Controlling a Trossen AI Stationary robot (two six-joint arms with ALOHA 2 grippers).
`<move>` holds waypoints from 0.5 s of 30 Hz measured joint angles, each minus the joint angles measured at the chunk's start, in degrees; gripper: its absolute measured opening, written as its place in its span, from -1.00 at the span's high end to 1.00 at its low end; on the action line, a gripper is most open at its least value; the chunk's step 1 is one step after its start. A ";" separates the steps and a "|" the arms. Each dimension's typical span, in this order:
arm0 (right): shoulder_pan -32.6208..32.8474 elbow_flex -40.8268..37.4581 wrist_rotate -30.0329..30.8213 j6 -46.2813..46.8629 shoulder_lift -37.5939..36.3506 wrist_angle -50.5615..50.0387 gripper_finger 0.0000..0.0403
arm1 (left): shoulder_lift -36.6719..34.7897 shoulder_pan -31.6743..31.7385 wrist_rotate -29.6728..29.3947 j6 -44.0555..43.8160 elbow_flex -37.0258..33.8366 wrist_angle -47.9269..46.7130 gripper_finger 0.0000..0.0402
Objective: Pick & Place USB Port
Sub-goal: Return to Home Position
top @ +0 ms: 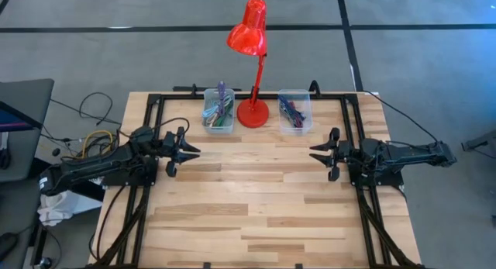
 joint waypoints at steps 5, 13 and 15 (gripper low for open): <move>0.00 0.00 0.00 0.66 0.00 -0.18 0.47 | 0.00 0.00 0.01 0.00 0.00 0.00 0.57; 0.00 0.00 0.02 0.91 0.00 -3.38 0.47 | -0.57 -4.10 -0.04 0.02 0.00 0.02 0.57; 0.00 0.00 0.00 2.50 0.00 -3.48 0.47 | -1.25 -6.60 -0.02 0.02 0.00 0.02 0.57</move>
